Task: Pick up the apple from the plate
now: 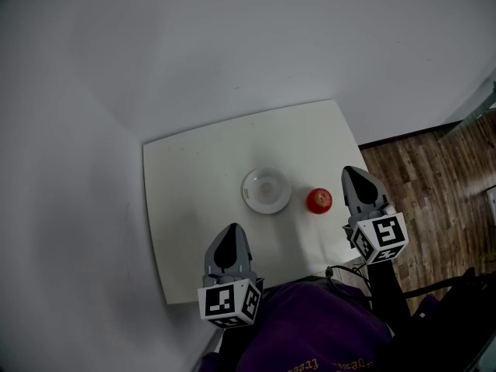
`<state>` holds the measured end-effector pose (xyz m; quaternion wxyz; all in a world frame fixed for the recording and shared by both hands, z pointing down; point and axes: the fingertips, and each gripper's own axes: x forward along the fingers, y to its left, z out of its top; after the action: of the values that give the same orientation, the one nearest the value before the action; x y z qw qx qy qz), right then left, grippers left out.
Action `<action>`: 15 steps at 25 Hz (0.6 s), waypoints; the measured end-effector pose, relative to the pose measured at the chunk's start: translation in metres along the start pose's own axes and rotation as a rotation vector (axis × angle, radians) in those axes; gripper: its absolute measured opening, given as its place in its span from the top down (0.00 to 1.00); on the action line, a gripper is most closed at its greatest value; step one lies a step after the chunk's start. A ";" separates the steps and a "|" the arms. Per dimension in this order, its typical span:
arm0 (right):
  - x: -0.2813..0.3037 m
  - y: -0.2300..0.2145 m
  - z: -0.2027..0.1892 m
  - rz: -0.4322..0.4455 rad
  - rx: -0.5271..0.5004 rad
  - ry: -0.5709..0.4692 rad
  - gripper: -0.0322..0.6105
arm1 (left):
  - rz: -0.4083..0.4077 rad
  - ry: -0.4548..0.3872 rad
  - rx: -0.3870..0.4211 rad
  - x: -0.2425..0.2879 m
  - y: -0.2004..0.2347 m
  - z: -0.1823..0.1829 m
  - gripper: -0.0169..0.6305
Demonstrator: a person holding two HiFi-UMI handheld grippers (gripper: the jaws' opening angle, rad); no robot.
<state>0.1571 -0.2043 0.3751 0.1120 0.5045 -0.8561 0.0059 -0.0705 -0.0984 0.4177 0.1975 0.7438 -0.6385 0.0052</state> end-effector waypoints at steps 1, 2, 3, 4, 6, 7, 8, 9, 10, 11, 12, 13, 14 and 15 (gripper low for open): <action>0.000 0.000 0.000 0.001 -0.002 0.001 0.93 | 0.000 0.000 0.001 0.000 0.000 0.000 0.97; 0.000 0.001 0.001 0.002 -0.003 0.001 0.93 | -0.001 0.000 0.002 0.000 0.000 0.001 0.97; 0.000 0.001 0.001 0.002 -0.003 0.002 0.93 | -0.002 -0.001 0.003 0.000 -0.001 0.002 0.97; 0.000 0.000 0.000 0.002 -0.004 0.003 0.93 | -0.003 -0.003 0.002 0.000 -0.001 0.003 0.97; 0.000 0.000 0.000 0.001 -0.004 0.005 0.93 | 0.002 -0.003 -0.004 0.000 -0.001 0.004 0.97; 0.000 0.000 -0.001 0.001 -0.004 0.005 0.93 | 0.005 -0.001 -0.005 0.000 -0.001 0.003 0.97; 0.000 0.001 -0.001 0.003 -0.004 0.005 0.93 | 0.004 0.000 -0.004 0.000 -0.001 0.001 0.97; 0.000 0.001 -0.001 0.005 -0.005 0.005 0.93 | 0.000 0.001 -0.002 0.000 -0.001 0.001 0.97; -0.001 0.002 -0.001 0.008 -0.006 0.005 0.93 | -0.002 0.002 0.000 0.000 -0.002 0.001 0.97; -0.001 0.002 -0.001 0.010 -0.006 0.005 0.93 | -0.002 0.002 0.000 0.000 -0.002 0.000 0.97; -0.002 0.002 -0.001 0.012 -0.005 0.005 0.93 | -0.002 0.002 0.000 0.000 -0.002 0.000 0.97; -0.002 0.002 -0.002 0.012 -0.004 0.005 0.93 | -0.002 0.001 0.000 0.000 -0.003 -0.001 0.97; -0.002 0.001 -0.002 0.012 -0.002 0.005 0.93 | -0.002 0.001 0.001 0.000 -0.003 -0.001 0.97; -0.002 0.001 -0.002 0.012 -0.001 0.006 0.93 | -0.003 0.002 0.001 0.000 -0.003 -0.002 0.97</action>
<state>0.1577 -0.2016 0.3768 0.1147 0.4992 -0.8588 0.0078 -0.0668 -0.0979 0.4184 0.1978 0.7448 -0.6373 0.0058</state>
